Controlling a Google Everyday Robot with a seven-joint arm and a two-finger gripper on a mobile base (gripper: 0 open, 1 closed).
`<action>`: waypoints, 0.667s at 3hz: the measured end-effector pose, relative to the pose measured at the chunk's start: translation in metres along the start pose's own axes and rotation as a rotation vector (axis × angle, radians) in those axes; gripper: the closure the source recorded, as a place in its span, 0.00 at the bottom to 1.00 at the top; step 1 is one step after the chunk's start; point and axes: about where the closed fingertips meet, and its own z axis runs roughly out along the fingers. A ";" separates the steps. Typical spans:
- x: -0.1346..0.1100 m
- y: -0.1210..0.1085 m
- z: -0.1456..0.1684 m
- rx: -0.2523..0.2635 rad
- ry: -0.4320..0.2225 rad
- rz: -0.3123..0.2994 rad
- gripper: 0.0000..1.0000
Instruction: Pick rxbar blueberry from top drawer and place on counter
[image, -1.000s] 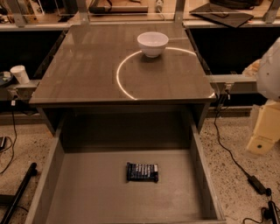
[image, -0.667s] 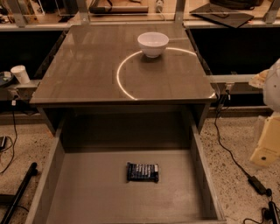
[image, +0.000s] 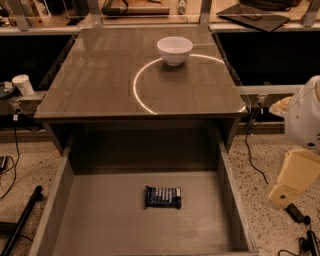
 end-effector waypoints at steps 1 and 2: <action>-0.016 0.013 0.015 -0.034 -0.030 -0.008 0.00; -0.026 0.022 0.028 -0.058 -0.042 -0.016 0.00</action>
Offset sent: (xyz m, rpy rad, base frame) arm -0.0094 0.0503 -0.0376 0.0745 0.0557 0.0484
